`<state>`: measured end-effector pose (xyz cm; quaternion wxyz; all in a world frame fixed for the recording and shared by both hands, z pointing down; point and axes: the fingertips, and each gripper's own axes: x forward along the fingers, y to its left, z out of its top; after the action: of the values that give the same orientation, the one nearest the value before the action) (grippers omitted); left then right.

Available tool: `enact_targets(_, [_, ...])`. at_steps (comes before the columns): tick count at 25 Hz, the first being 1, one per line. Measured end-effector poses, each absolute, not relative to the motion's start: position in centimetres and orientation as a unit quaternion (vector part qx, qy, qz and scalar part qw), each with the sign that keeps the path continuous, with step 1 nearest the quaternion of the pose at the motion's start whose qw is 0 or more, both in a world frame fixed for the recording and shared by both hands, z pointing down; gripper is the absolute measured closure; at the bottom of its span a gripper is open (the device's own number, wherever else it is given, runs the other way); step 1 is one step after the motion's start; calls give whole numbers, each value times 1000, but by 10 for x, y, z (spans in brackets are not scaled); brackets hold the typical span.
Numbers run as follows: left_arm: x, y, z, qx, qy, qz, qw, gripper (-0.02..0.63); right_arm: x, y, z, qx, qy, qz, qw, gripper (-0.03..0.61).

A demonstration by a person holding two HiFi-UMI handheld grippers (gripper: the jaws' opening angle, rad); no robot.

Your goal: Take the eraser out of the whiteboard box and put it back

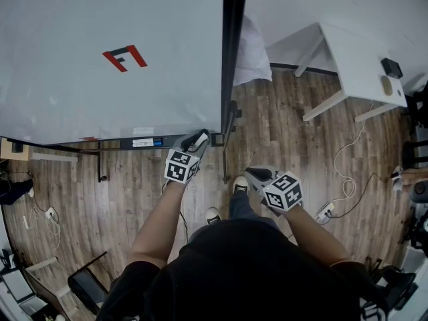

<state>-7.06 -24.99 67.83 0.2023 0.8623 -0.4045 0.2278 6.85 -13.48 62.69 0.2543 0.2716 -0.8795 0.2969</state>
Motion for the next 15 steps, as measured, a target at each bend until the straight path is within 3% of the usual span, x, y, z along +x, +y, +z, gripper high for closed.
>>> enact_targets(15, [-74, -243, 667, 861, -414, 223, 194, 440, 69, -130, 617, 274, -884, 285, 248, 563])
